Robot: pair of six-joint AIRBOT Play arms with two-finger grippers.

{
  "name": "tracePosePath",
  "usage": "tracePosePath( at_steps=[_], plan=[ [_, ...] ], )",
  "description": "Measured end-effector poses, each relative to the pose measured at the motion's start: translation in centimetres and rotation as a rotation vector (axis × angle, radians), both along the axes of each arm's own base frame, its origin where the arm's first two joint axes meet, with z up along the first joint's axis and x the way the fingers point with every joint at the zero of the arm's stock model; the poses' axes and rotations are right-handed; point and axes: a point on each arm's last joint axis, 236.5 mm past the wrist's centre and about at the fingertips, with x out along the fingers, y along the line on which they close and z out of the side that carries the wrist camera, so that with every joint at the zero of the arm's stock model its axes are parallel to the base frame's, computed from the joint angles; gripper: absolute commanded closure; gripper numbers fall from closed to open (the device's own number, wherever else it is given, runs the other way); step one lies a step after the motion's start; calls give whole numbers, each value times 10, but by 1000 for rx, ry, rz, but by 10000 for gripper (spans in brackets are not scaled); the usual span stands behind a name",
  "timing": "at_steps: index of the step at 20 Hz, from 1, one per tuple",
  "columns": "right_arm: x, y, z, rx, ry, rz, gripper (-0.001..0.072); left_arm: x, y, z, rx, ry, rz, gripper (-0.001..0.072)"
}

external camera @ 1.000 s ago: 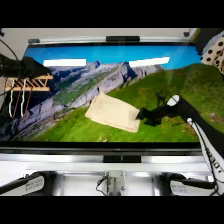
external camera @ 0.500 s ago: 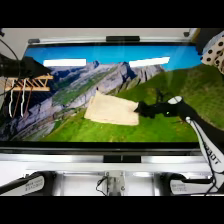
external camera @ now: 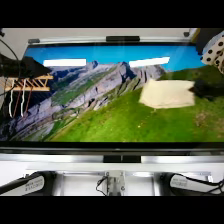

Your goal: Fold the shirts.

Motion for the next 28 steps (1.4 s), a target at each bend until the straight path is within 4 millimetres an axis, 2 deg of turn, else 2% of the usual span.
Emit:
tracePosePath(
  at_steps=[1, 3, 5, 7, 9, 13, 17, 18, 19, 20, 21, 23, 25, 27, 28],
  plan=[
    [-20, -34, -1, -29, 40, -64, 649, 0, 0, 0, -3, 4, 4, 673],
    [-65, -91, -7, -66, 133, -186, 649, 0, 0, 0, -9, 11, 10, 673],
    [-114, -127, -21, -64, 240, -288, 649, 0, 0, 0, -13, 16, 14, 673],
    [-162, -142, -41, -22, 351, -361, 649, 0, 0, 0, -17, 21, 18, 673],
    [-204, -145, -59, 29, 446, -432, 649, 0, -2, 0, -22, 28, 21, 673],
    [-265, -136, -89, 99, 559, -554, 649, -3, -9, 0, -26, 34, 7, 673],
    [-304, -118, -114, 114, 656, -608, 649, -4, -16, 0, -27, 36, -7, 673],
    [-311, -114, -119, 119, 674, -619, 627, -4, -16, 0, -27, 36, -8, 673],
    [-316, -109, -124, 125, 690, -625, 471, -5, -16, 0, -27, 36, -8, 673],
    [-320, -106, -127, 130, 706, -632, 207, -5, -17, 0, -27, 36, -10, 673],
    [-326, -104, -130, 127, 723, -632, 127, -5, -17, 0, -27, 36, -10, 673],
    [-335, -105, -127, 106, 757, -622, 127, -5, -18, 0, -26, 36, -11, 673],
    [-342, -116, -112, 63, 786, -602, 127, -5, -18, -1, -25, 37, -11, 674],
    [-331, -139, -82, -3, 745, -593, 128, -3, -16, -5, -11, 42, -8, 675],
    [-309, -151, -61, -34, 674, -579, 129, -2, -14, -10, 10, 49, -5, 676]
  ],
)
